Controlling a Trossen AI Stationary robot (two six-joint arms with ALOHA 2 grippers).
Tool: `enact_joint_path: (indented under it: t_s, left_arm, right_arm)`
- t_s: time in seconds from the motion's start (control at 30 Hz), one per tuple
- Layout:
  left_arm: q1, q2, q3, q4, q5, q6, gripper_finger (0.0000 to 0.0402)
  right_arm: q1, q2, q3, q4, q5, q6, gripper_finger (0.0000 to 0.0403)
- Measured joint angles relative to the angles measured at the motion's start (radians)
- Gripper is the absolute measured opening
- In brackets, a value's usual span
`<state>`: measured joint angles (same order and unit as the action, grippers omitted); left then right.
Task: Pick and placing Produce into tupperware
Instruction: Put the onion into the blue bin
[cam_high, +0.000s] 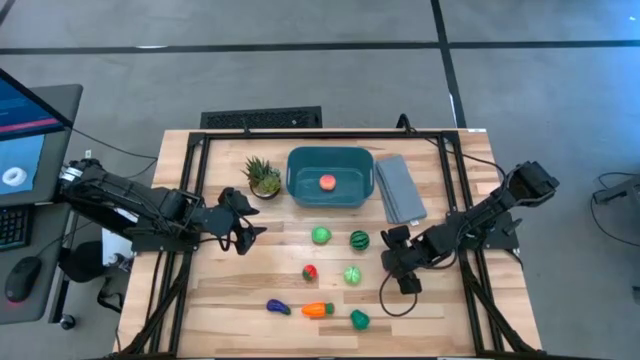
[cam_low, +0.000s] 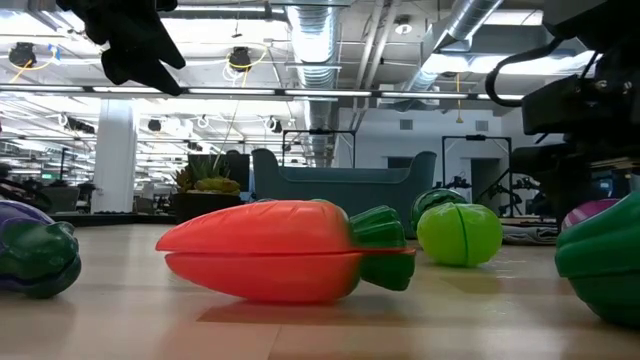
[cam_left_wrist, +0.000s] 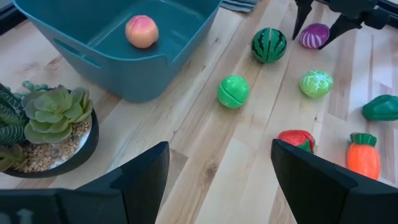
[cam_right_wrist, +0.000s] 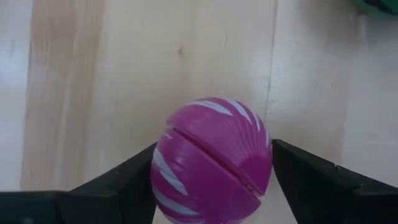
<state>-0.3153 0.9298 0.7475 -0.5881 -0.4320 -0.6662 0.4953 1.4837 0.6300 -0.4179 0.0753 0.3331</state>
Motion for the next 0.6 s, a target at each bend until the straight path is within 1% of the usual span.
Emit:
enact_joint_path:
  t_s: [0.37,0.6]
  left_arm:
    - [0.0,0.0,0.0,-0.001,-0.001,0.001,0.0271]
    - [0.0,0.0,0.0,0.0,-0.001,0.001,0.0271]
  right_arm:
    - [0.0,0.0,0.0,0.004,0.008,0.067,0.0283]
    - [0.0,-0.001,-0.001,0.007,0.01,0.102,0.028]
